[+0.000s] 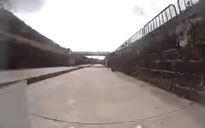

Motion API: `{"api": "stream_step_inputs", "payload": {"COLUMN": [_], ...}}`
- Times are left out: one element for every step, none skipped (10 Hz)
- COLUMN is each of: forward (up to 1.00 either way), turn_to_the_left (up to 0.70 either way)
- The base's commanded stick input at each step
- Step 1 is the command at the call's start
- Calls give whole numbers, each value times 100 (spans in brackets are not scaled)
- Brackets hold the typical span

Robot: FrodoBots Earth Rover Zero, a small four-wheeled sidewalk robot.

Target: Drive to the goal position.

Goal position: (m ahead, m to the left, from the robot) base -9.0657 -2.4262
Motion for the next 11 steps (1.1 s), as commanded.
{"api": "stream_step_inputs", "payload": {"forward": [100,100,100,100,100,100,100,100,100,100,100], "turn_to_the_left": [0,0,0,0,0,0,0,0,0,0,0]}}
